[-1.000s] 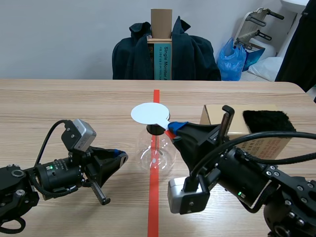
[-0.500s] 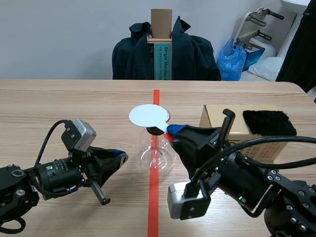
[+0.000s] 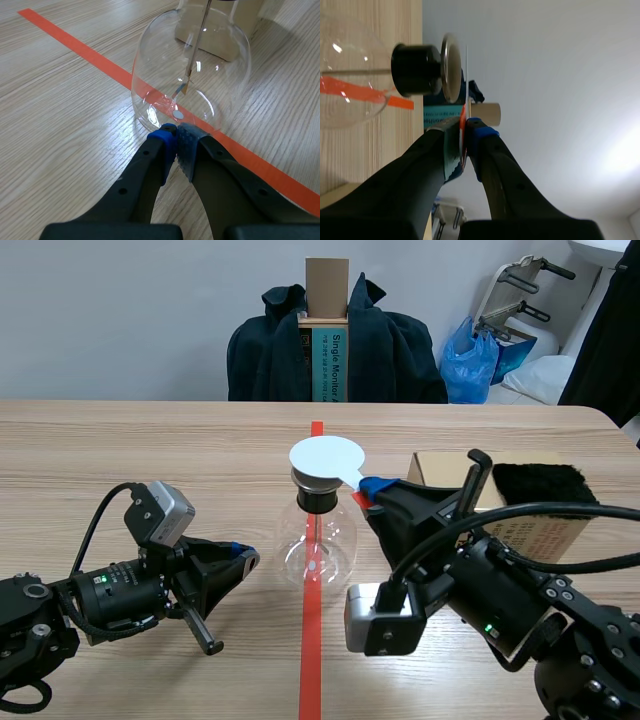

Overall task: Do the electroscope experiment.
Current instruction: 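Move the plate toward and away from the electroscope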

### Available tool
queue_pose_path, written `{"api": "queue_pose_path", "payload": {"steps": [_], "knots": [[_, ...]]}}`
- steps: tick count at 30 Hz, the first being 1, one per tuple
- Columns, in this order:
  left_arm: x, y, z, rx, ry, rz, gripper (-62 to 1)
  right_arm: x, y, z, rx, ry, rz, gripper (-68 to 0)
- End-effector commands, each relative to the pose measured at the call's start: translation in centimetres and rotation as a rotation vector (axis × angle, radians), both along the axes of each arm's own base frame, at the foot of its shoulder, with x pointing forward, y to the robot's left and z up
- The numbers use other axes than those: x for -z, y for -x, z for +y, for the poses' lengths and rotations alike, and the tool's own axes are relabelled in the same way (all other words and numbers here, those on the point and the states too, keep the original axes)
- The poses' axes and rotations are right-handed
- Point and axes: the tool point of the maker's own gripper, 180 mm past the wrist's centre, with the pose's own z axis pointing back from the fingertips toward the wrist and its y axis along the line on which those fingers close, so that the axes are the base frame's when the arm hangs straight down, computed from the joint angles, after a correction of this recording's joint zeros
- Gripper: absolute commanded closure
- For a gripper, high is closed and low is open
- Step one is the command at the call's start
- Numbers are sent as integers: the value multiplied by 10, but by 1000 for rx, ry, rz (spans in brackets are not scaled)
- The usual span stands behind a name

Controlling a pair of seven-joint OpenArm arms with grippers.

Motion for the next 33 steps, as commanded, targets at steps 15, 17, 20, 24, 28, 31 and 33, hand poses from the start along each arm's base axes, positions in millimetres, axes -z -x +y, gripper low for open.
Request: {"api": "queue_pose_path", "payload": {"steps": [15, 17, 20, 24, 28, 31, 33], "knots": [[-14, -7, -3, -8, 40, -35, -32, -8, -33, -43, 277, -8, -18, -7], [-14, -7, -3, -8, 40, -35, -32, -7, -35, -46, 299, -8, -16, -7], [-14, -7, -3, -8, 40, -35, -32, -7, -37, -50, 324, -8, -15, -7], [-14, -7, -3, -8, 40, -35, -32, -7, -38, -53, 342, -7, -14, -7], [-14, -7, -3, -8, 40, -35, -32, -7, -37, -51, 332, -7, -15, -7], [-14, -7, -3, -8, 40, -35, -32, -8, -34, -45, 290, 1, -25, -7], [-14, -7, -3, -8, 40, -35, -32, -8, -31, -39, 254, 4, -30, -7]]}}
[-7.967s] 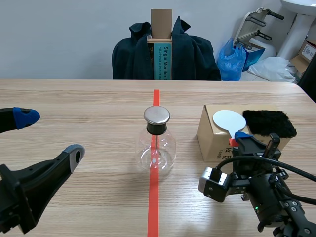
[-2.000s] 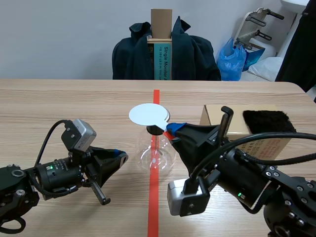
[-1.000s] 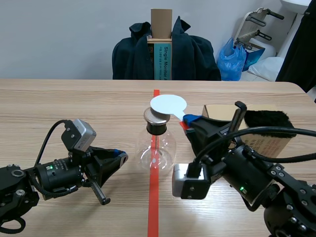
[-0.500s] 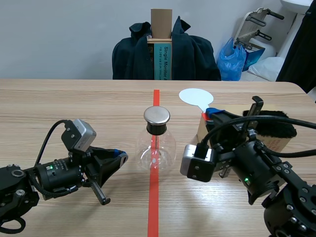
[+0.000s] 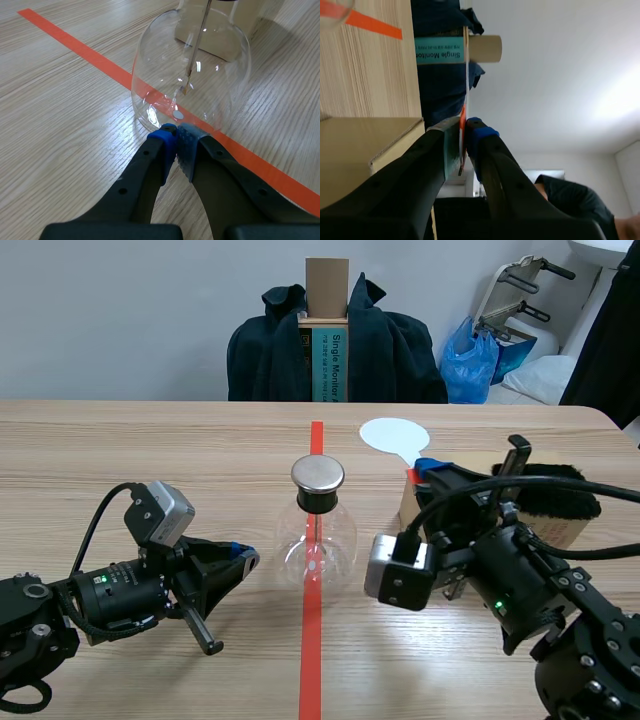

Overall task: Do the electroscope experiment.
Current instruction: 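Move the plate toward and away from the electroscope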

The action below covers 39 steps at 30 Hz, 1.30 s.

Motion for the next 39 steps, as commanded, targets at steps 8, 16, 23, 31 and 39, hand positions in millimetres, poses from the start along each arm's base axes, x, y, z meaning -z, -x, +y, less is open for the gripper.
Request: {"api": "queue_pose_path", "payload": {"steps": [8, 16, 23, 31, 39], "knots": [[-14, -7, -3, -8, 40, -35, -32, -11, 10, 23, -157, -4, -45, -7], [-14, -7, -3, -8, 40, -35, -32, -12, 27, 42, -303, 8, -59, -7], [-14, -7, -4, -8, 40, -35, -32, -12, 35, 49, -358, 11, -62, -7], [-14, -7, -4, -8, 40, -35, -32, -12, 37, 52, -374, 12, -64, -7], [-14, -7, -4, -8, 40, -35, -32, -12, 37, 52, -377, 12, -64, -7]]}}
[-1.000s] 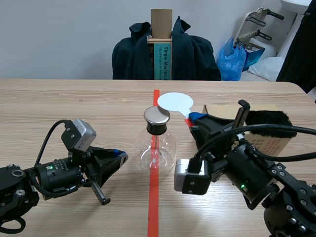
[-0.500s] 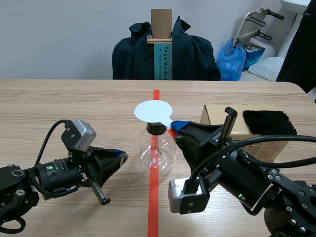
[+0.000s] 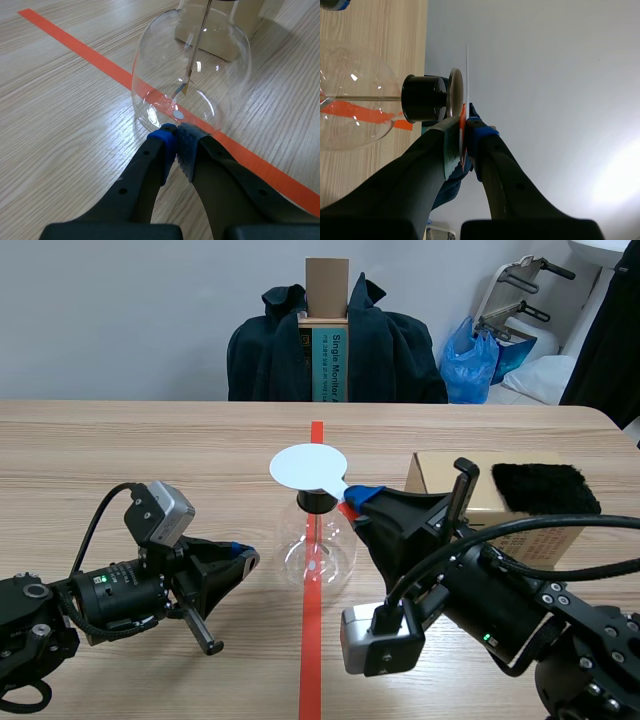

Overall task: Do the electroscope experiment.
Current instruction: 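Move the plate toward and away from the electroscope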

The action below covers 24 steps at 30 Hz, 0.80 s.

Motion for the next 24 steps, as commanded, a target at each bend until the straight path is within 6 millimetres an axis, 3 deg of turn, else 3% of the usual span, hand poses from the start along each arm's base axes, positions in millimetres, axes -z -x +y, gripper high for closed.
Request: {"api": "queue_pose_path", "payload": {"steps": [1, 11, 24], "knots": [[-14, -7, -4, -8, 40, -35, -32, -10, -6, -1, 4, -12, -35, -7], [-14, -7, -4, -8, 40, -35, -32, -10, -18, -14, 103, -15, -30, -7], [-14, -7, -4, -8, 40, -35, -32, -9, -46, -50, 358, -22, -18, -7]]}}
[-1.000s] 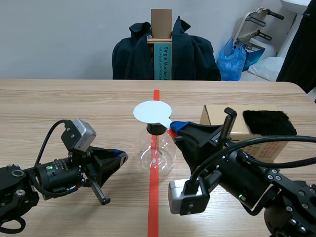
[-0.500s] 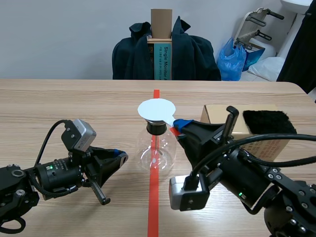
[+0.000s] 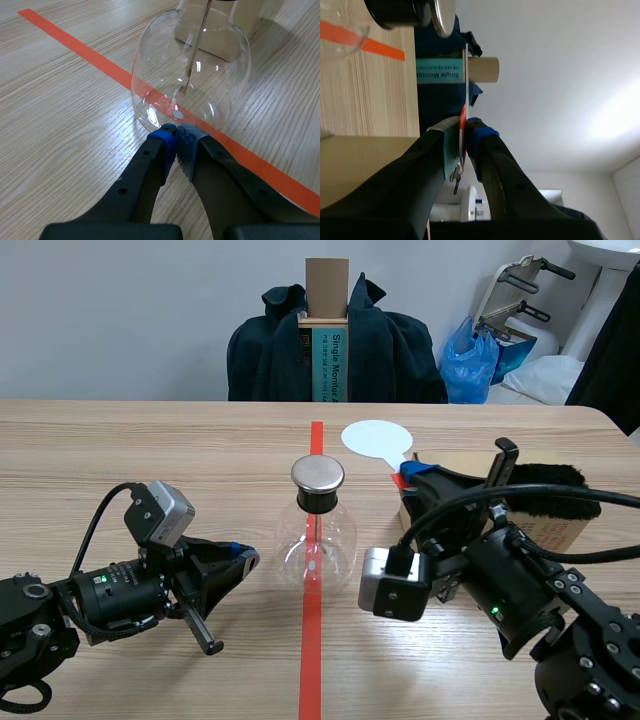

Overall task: Do the electroscope experiment.
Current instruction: 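Move the plate toward and away from the electroscope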

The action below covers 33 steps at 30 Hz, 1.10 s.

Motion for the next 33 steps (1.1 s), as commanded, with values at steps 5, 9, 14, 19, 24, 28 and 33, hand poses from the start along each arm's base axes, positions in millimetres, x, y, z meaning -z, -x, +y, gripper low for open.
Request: {"api": "queue_pose_path", "payload": {"steps": [5, 9, 14, 19, 24, 28, 33], "knots": [[-14, -7, -4, -8, 40, -35, -32, -9, -13, -20, 116, -13, -26, -7], [-14, -7, -4, -8, 41, -36, -32, -4, -12, -34, 170, -7, -12, -7], [-14, -7, -4, -8, 41, -36, -32, 3, -6, -57, 222, 17, 7, -7], [-14, -7, -4, -8, 41, -36, -32, -12, -10, -95, 318, 3, -53, -7], [-13, -5, 1, -7, 34, -32, -32, -31, -19, -139, 420, 2, -103, -7], [-19, 6, 14, 4, 13, -43, -32, -59, -25, -172, 501, -2, -179, -7], [-44, 32, 42, 31, -5, -52, -32, -105, -27, -205, 582, -38, -292, -7]]}}
